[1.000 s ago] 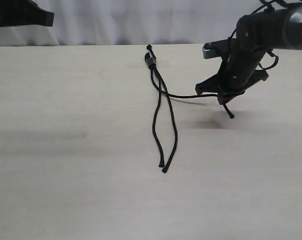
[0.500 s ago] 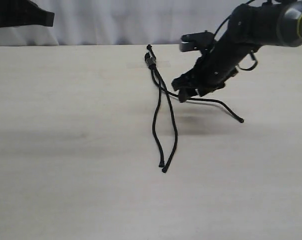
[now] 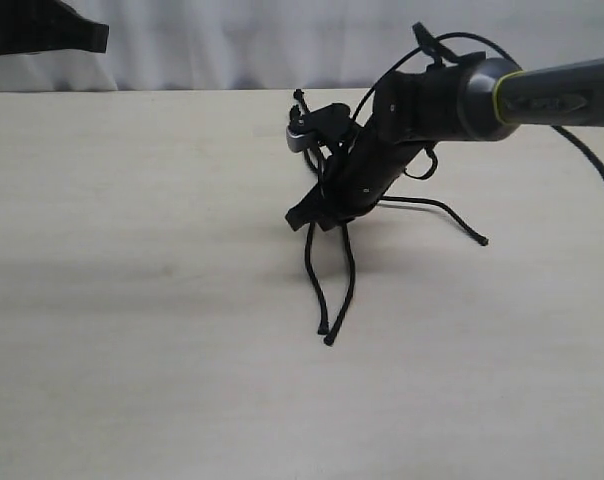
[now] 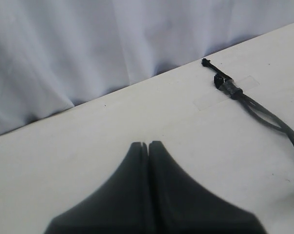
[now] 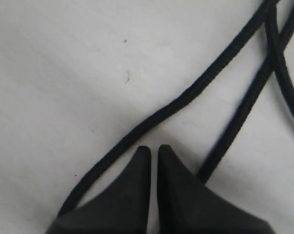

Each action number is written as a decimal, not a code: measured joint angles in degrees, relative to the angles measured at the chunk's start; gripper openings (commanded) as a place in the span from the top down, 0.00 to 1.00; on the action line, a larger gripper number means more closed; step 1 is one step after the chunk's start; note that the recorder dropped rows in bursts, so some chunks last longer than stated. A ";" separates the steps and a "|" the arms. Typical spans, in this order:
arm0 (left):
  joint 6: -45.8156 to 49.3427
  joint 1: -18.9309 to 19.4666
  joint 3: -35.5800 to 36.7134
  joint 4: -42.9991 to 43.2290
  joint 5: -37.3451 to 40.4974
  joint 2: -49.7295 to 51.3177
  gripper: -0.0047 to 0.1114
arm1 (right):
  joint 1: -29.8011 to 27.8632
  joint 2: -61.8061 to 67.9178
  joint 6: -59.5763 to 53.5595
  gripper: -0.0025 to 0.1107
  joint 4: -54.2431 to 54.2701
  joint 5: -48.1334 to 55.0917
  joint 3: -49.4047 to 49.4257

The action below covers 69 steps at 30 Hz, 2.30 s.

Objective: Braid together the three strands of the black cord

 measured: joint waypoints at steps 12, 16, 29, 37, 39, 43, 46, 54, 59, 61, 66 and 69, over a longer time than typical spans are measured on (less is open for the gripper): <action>0.00 0.00 0.00 0.00 0.00 0.00 0.96 | 11.38 2.84 0.40 0.94 -0.10 2.22 -3.38; 0.00 0.00 0.00 0.00 0.00 0.00 0.96 | 13.44 2.22 2.55 0.94 -4.27 8.86 -10.32; 0.00 0.00 0.00 0.00 0.10 0.00 0.96 | -4.11 -1.72 14.79 0.94 -16.48 14.17 -9.92; 0.00 -1.05 0.00 -1.89 1.23 0.00 0.96 | -11.62 -1.72 20.22 0.88 -17.59 11.32 -4.17; 0.00 -2.91 0.00 -1.89 1.63 0.00 0.96 | -11.75 -1.72 24.00 0.80 -20.42 11.32 -3.55; 0.00 -8.54 0.00 -2.96 1.76 1.52 0.96 | -11.85 -1.72 30.89 0.66 -26.47 11.46 -3.45; 0.00 -13.72 0.00 -3.39 1.76 4.45 0.88 | -12.10 -1.72 32.19 0.63 -28.78 11.34 -3.45; 0.00 -26.67 -6.00 -3.55 4.93 19.46 0.54 | -15.49 -1.83 32.80 0.63 -32.46 8.35 -0.89; 0.11 -31.13 -12.34 -3.20 7.94 29.80 0.50 | -21.69 -4.76 33.81 0.65 -30.14 7.38 1.29; 0.11 -32.12 -15.58 -2.58 9.88 33.74 0.50 | -23.46 -6.98 33.67 0.69 -28.58 6.95 2.41; 0.11 -32.82 -22.39 -2.35 14.13 41.72 0.50 | -24.04 -11.64 33.07 0.80 -27.02 3.21 5.46; 0.11 -32.84 -24.34 -2.26 15.00 44.61 0.50 | -23.51 -13.06 32.98 0.88 -26.66 1.70 6.27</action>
